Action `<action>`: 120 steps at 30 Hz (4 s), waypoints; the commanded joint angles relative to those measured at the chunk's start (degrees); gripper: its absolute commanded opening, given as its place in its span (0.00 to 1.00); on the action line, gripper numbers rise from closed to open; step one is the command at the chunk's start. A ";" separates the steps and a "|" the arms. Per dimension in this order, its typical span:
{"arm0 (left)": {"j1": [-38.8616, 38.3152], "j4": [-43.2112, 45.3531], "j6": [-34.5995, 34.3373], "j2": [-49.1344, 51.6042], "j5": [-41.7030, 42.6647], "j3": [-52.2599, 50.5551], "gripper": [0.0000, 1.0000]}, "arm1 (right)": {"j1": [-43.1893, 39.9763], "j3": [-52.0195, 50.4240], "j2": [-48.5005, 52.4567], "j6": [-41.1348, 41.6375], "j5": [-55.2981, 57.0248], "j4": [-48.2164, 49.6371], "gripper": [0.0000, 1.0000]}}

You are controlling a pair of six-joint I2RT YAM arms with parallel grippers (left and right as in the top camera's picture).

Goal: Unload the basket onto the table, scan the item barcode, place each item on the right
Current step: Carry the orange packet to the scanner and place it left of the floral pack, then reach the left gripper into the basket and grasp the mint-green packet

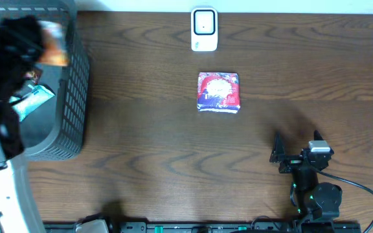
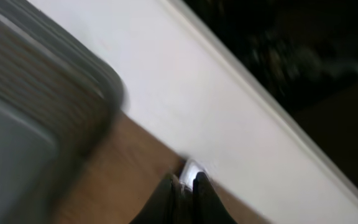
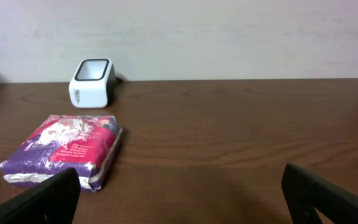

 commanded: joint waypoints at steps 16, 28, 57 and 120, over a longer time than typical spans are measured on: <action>-27.54 -5.99 -12.98 23.82 -20.09 -2.71 0.07 | -0.76 -0.09 -0.28 -0.46 0.26 -0.26 0.99; -34.14 -1.14 -24.90 43.65 -24.15 -2.71 0.07 | -0.76 -0.09 -0.28 -0.46 0.26 -0.26 0.99; -29.83 2.99 -2.71 27.76 -21.81 0.28 0.65 | -0.76 -0.09 -0.28 -0.44 0.26 -0.26 0.99; 15.67 -3.98 -11.78 50.97 -28.35 -1.86 0.99 | -0.76 -0.09 -0.28 -0.46 0.26 -0.26 0.99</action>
